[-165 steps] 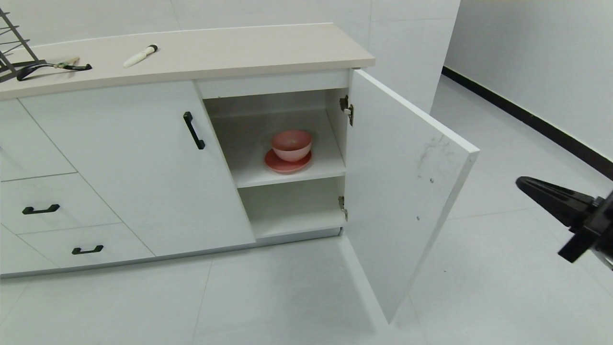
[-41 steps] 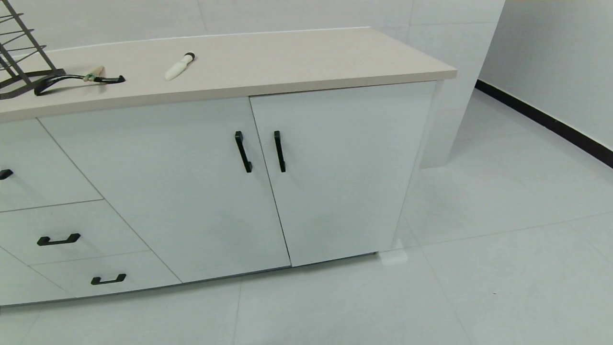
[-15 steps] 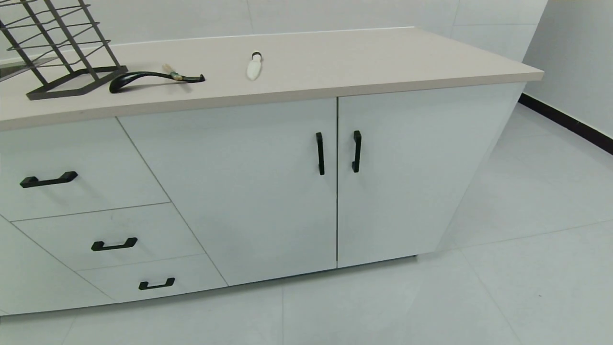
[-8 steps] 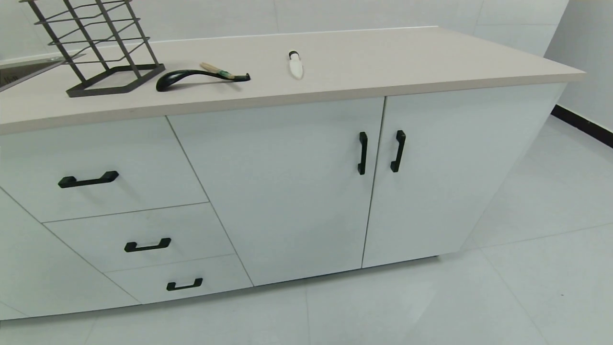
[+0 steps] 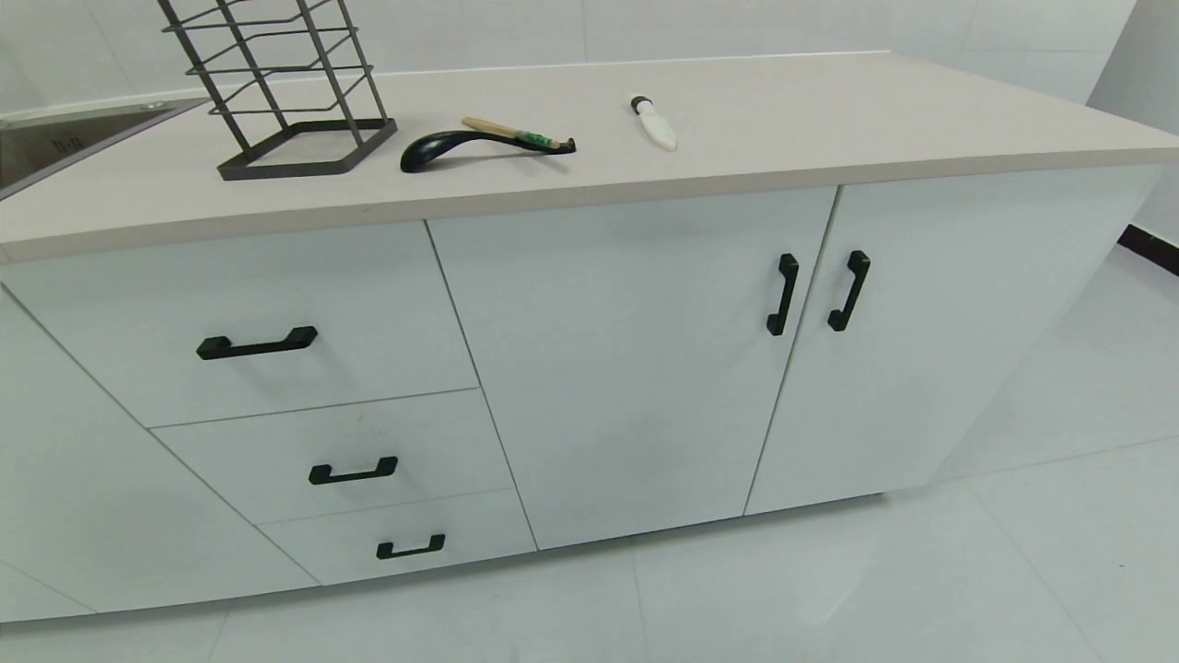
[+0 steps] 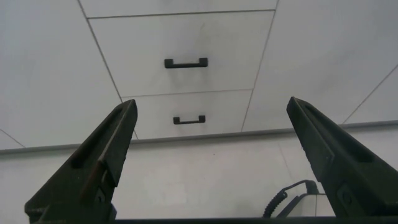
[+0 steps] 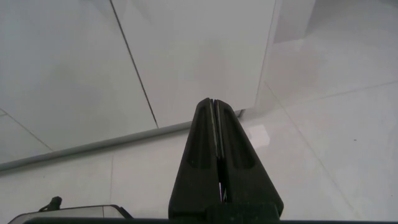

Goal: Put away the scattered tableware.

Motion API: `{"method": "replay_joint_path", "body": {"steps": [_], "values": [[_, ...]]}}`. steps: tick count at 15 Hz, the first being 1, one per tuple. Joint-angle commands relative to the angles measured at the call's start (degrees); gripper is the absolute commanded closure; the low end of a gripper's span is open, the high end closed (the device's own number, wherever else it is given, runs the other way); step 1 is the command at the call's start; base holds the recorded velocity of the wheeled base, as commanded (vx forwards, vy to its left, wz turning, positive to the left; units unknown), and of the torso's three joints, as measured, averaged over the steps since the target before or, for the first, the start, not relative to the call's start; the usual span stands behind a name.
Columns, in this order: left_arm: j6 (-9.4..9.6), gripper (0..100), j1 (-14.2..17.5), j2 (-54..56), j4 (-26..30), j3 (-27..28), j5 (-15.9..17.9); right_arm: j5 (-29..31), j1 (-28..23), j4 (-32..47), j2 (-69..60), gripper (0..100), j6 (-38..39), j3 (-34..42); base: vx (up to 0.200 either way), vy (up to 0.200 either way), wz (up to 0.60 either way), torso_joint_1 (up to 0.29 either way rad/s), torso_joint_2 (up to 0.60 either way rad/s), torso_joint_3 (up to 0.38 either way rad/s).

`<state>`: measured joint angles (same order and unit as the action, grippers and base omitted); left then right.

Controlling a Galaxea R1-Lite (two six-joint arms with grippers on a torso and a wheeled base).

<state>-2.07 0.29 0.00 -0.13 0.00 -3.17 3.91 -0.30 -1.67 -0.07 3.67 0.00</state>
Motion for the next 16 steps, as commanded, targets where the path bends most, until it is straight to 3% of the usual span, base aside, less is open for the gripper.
{"method": "replay_joint_path", "body": {"steps": [1, 5, 8, 13, 16], "values": [[-0.12, 0, 0.1, 0.0, 0.0, 0.0, 0.0, 0.0, 0.0, 0.0, 0.1, 100, 0.0, 0.0, 0.0, 0.0, 0.0, 0.0, 0.0, 0.0], [-0.3, 0, 0.1, 0.0, 0.0, 0.0, 0.0, -0.1, 0.0, 0.0, 0.1, 100, -0.1, 0.0, 0.0, 0.0, 0.0, 0.0, 0.0, 0.0], [-0.3, 0, 0.1, 0.0, 0.0, 0.0, -0.1, -5.5, 0.1, 1.9, 0.1, 100, -4.4, 0.0, 0.0, 0.0, 0.0, 0.0, 0.0, 0.0], [-0.3, 0, 0.1, 0.0, 0.0, 0.0, -0.1, -1.6, 0.1, 1.9, 0.1, 100, -4.3, 0.0, 0.0, 0.0, 0.0, 0.0, 0.0, 0.0], [-0.39, 0, 0.1, 0.0, 0.0, 0.0, -0.1, -1.2, 0.1, 1.9, 0.1, 100, -4.3, 0.0, 0.0, 0.0, 0.6, 0.002, 0.0, 0.001]]}}
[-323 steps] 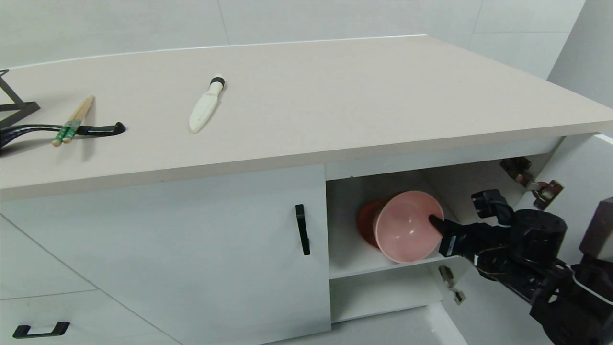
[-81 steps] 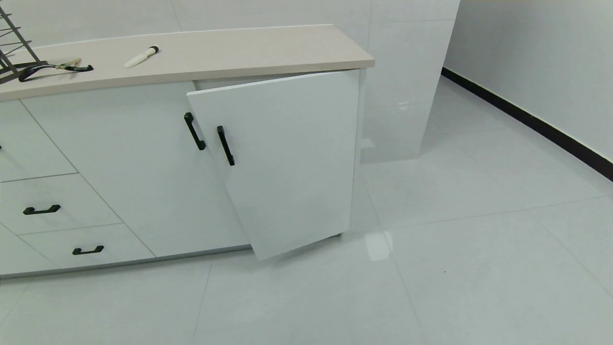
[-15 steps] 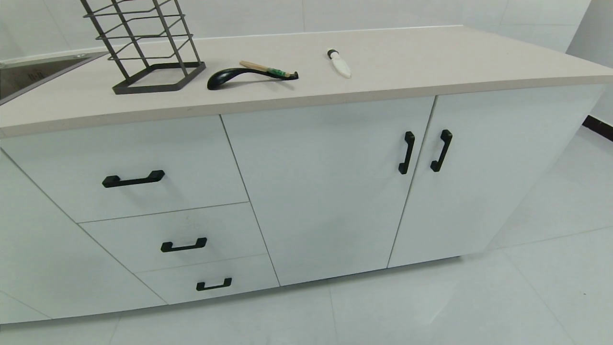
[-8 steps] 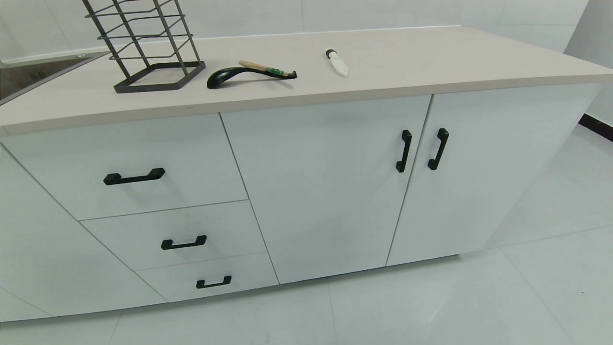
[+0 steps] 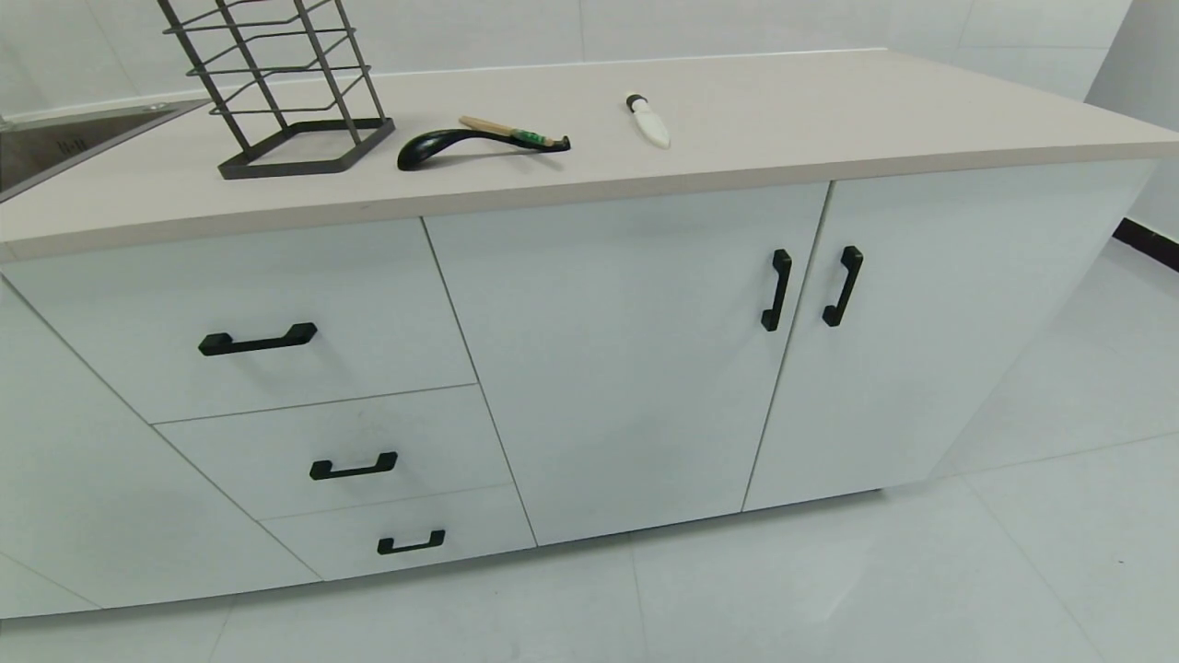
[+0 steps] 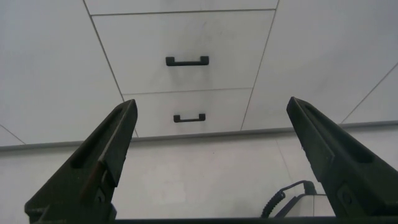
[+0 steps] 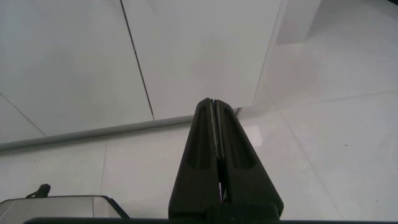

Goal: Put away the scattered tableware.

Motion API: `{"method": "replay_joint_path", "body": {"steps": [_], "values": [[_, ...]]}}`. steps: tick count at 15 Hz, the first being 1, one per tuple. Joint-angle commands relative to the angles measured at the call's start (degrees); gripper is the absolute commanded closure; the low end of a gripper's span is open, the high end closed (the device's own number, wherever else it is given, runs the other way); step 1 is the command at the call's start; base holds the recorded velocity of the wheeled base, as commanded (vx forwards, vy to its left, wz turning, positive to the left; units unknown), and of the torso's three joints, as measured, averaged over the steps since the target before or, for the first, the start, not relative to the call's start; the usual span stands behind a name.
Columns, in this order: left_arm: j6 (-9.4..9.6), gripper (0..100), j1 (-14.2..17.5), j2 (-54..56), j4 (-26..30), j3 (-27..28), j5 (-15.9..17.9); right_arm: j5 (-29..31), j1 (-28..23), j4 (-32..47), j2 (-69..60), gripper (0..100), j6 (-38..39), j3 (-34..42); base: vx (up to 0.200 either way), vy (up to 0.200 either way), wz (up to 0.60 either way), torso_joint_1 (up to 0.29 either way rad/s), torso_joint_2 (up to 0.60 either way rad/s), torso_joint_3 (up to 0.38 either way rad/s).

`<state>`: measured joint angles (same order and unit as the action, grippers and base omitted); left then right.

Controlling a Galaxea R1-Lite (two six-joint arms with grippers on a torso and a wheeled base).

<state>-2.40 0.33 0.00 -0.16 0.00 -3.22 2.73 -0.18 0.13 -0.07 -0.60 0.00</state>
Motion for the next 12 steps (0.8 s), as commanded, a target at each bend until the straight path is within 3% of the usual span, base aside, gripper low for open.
{"method": "replay_joint_path", "body": {"steps": [1, 7, 10, 12], "values": [[-0.06, 0, 0.0, 0.0, 0.0, 0.0, 0.0, 0.0, 0.0, 0.1, 0.1, 100, -0.1, 0.0, 0.0, 0.0, 0.6, 0.002, 0.0, 0.002], [-0.06, 0, 0.0, 0.0, 0.0, 0.0, 0.0, 0.0, 0.0, 0.1, 0.1, 100, -0.1, 0.0, 0.0, 0.0, 0.6, 0.002, 0.0, 0.004], [-0.06, 0, 0.0, 0.0, 0.0, 0.0, 0.0, 0.0, 0.0, 0.1, 0.1, 100, -0.1, 0.0, 0.0, 0.0, 0.0, 0.0, 0.0, 0.0], [-0.24, 0, 0.0, 0.0, 0.0, 0.1, 0.0, 0.0, 0.0, 0.1, 0.1, 100, 0.0, 0.0, 0.0, 0.2, 0.0, 0.005, 0.0, 0.002]]}}
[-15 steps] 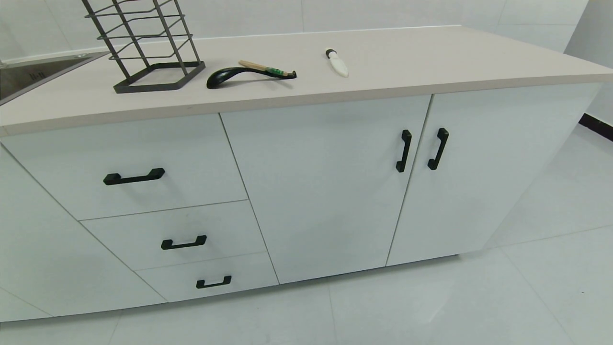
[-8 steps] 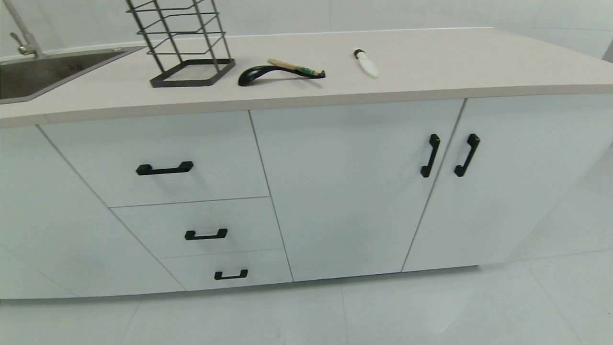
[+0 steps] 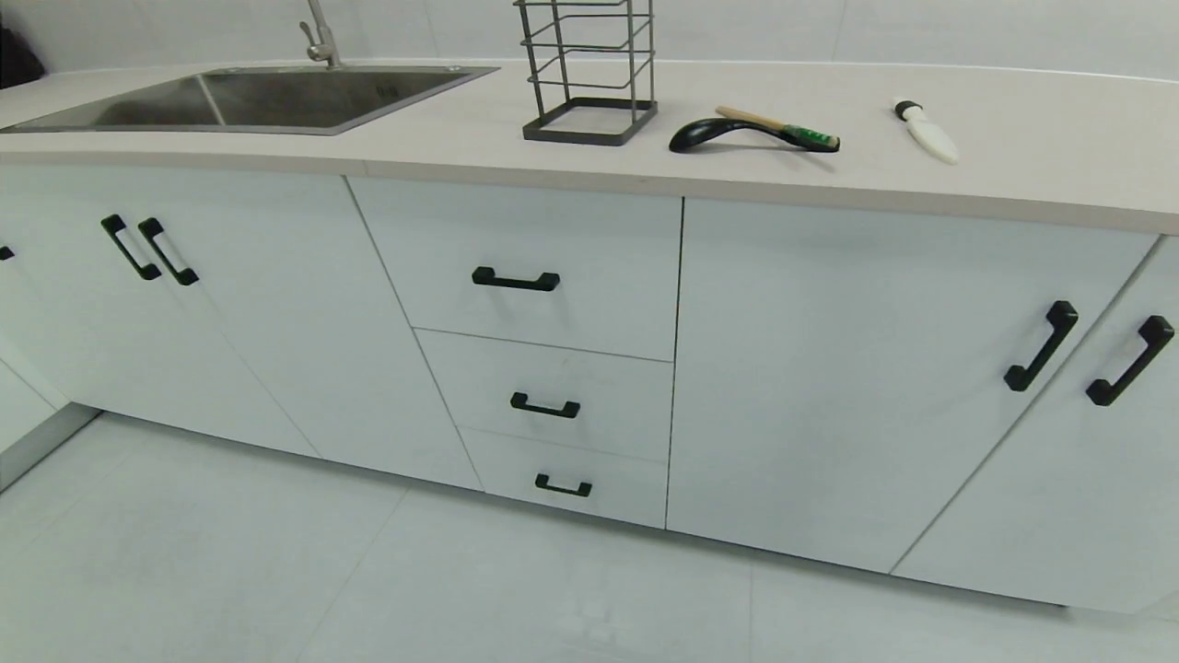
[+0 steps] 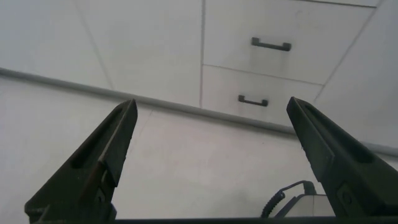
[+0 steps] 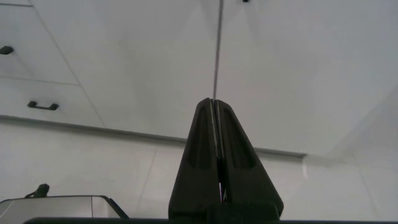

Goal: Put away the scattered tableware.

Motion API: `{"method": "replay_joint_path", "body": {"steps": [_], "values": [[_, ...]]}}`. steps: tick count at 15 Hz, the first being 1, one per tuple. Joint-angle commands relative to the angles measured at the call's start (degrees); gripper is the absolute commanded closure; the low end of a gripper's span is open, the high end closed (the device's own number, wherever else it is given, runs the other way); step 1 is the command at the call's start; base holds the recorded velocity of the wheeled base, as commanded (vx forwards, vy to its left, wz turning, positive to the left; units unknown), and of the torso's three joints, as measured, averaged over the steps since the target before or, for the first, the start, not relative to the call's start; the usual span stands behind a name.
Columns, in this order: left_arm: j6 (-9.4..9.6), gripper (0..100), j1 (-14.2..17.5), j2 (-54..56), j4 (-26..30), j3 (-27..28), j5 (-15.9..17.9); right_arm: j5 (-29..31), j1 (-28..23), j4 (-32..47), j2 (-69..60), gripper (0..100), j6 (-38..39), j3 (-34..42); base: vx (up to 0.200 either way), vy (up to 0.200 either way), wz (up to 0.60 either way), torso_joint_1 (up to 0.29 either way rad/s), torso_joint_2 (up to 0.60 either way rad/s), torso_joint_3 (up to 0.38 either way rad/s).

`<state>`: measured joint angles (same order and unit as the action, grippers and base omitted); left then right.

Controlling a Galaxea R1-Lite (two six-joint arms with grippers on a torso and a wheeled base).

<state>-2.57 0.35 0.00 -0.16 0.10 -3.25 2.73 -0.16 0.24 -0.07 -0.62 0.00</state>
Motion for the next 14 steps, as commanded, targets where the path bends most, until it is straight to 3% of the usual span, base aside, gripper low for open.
{"method": "replay_joint_path", "body": {"steps": [1, 6, 12, 14], "values": [[-0.06, 0, 0.0, 0.0, 0.0, 0.0, 0.0, 0.0, 0.0, 0.0, 0.1, 100, 0.0, 0.0, 0.0, 0.2, 0.0, 0.007, 0.01, 0.002], [-0.06, 0, 0.0, 0.0, 0.0, 0.0, 0.0, -0.3, 0.0, 0.0, 0.1, 100, 0.0, 0.0, 0.2, 0.2, 0.0, 0.002, 0.0, 0.002], [-0.06, 0, 0.0, 0.0, 0.0, -0.1, 0.0, -0.3, 0.0, 0.0, 0.1, 100, 0.1, 0.0, 0.0, 0.0, 0.0, 0.0, 0.0, 0.0], [0.11, 0, 0.0, 0.0, 0.0, -0.1, 0.0, -0.3, 0.0, 0.0, 0.1, 100, 0.1, 0.0, 0.2, 0.0, 0.0, 0.002, 0.01, 0.005]]}}
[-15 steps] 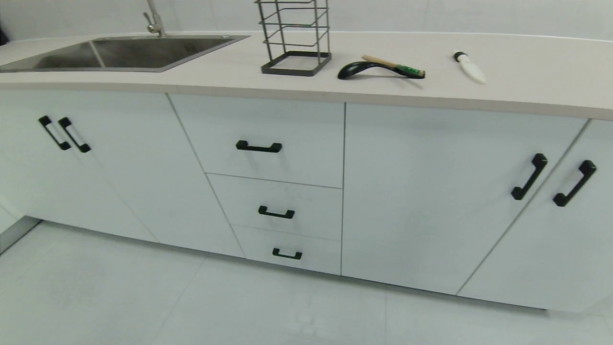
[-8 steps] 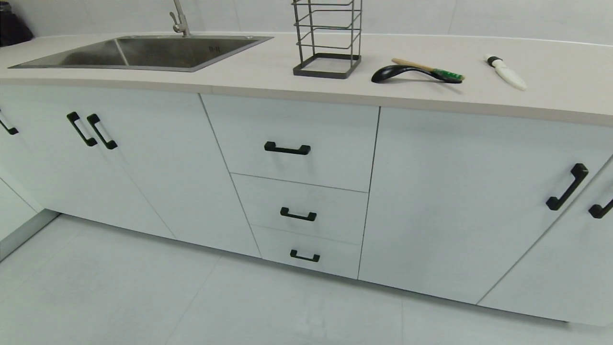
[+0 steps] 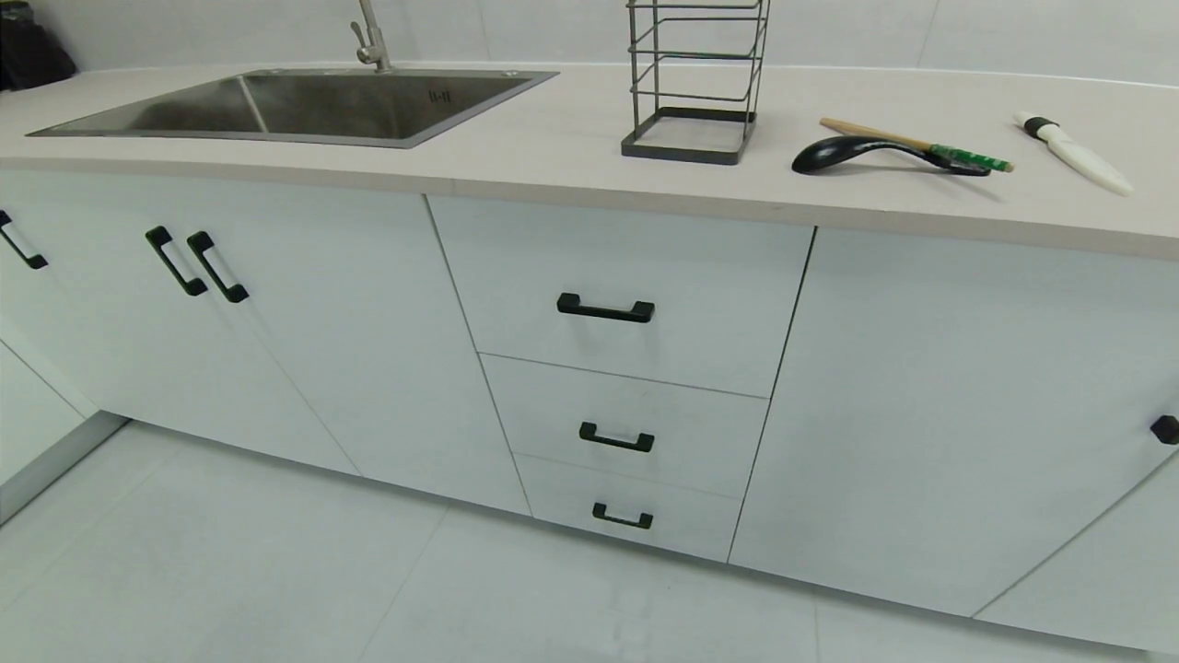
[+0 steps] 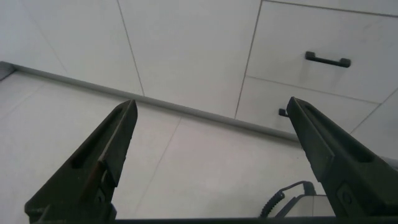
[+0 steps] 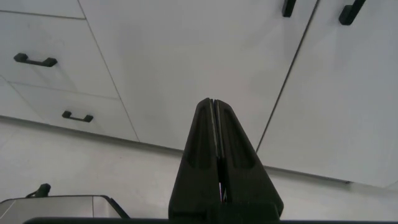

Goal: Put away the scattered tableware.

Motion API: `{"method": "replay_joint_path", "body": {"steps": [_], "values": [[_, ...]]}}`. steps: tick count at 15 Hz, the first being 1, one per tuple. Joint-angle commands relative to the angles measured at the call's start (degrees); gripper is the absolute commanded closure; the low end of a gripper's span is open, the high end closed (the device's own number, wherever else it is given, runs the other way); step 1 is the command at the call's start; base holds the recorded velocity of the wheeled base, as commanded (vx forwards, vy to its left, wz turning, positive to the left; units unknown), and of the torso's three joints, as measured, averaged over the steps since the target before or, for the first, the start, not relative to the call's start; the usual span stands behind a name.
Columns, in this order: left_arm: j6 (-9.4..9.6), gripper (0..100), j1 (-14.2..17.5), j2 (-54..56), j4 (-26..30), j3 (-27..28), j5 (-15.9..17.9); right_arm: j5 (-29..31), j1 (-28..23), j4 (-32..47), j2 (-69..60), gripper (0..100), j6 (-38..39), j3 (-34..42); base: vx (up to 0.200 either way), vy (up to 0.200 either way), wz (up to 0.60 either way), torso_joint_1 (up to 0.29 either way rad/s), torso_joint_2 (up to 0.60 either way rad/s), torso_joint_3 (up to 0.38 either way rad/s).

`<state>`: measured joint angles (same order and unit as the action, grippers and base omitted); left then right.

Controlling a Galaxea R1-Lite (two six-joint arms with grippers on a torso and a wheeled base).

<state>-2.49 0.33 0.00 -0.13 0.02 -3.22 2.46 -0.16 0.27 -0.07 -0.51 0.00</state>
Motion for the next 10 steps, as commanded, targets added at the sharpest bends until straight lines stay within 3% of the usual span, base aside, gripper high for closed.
{"method": "replay_joint_path", "body": {"steps": [1, 2, 4, 10], "values": [[-0.15, 0, 0.0, 0.0, 0.0, 0.0, 0.0, 0.0, 0.0, 0.0, 0.1, 100, 0.0, 0.0, 0.2, 0.0, 0.0, 0.002, 0.0, 0.007], [-0.15, 0, 0.0, 0.0, 0.0, 0.0, 0.0, 0.0, 0.0, 0.0, 0.1, 100, 0.0, 0.0, 0.2, -0.2, 0.0, 0.007, 0.0, 0.002], [-0.15, 0, 0.0, 0.0, 0.0, 0.0, 0.0, 0.0, 0.0, 0.0, 0.1, 100, 0.0, 0.0, 0.0, -0.2, 0.0, -0.002, 0.0, 0.005], [-0.15, 0, 0.0, 0.0, 0.0, 0.0, 0.0, 0.0, 0.0, 0.0, 0.1, 100, 0.0, 0.0, 0.0, 0.0, 0.0, 0.0, 0.0, 0.0]]}}
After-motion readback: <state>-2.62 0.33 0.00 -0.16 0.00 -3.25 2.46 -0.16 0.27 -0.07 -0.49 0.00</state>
